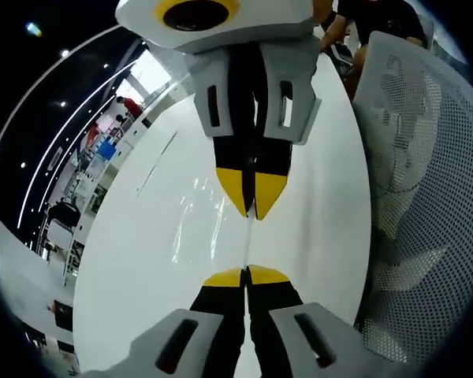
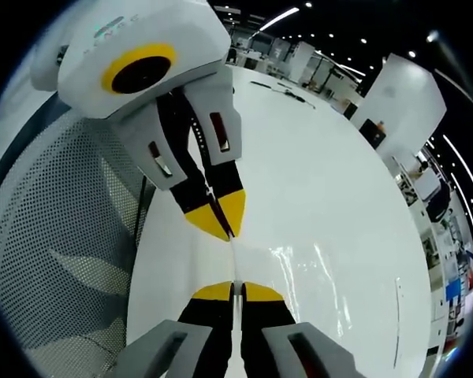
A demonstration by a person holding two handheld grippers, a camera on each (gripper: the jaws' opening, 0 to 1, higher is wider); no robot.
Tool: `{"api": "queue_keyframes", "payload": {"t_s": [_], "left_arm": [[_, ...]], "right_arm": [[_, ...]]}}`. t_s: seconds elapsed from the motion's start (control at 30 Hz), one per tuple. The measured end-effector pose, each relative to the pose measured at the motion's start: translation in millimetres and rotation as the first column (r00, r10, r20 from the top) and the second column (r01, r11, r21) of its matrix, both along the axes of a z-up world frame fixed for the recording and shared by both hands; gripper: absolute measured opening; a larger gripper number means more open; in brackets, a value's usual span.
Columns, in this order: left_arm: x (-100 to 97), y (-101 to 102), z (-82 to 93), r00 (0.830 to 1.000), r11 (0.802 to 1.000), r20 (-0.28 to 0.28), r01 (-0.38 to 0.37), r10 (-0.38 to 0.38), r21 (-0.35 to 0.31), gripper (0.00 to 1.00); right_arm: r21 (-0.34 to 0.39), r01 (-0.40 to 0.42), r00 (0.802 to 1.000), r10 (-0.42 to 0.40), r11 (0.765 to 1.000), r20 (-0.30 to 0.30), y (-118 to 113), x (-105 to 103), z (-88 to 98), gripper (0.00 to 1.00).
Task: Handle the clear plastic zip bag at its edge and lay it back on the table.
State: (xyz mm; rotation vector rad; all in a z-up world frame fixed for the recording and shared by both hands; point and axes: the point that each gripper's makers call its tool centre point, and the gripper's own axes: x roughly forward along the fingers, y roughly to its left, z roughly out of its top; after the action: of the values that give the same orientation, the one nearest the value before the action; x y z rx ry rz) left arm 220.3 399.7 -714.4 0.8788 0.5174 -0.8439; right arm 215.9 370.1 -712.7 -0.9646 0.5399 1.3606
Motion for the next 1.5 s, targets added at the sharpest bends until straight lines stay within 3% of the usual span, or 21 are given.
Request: {"api": "queue_keyframes", "payload": {"t_s": [1.5], "left_arm": [[-3.9, 17.9, -7.3, 0.999, 0.999, -0.017, -0.036, 0.036, 0.032, 0.00]], "right_arm": [[-0.010, 0.022, 1.000, -0.023, 1.000, -0.011, -10.3, -1.4, -1.6, 0.00]]}}
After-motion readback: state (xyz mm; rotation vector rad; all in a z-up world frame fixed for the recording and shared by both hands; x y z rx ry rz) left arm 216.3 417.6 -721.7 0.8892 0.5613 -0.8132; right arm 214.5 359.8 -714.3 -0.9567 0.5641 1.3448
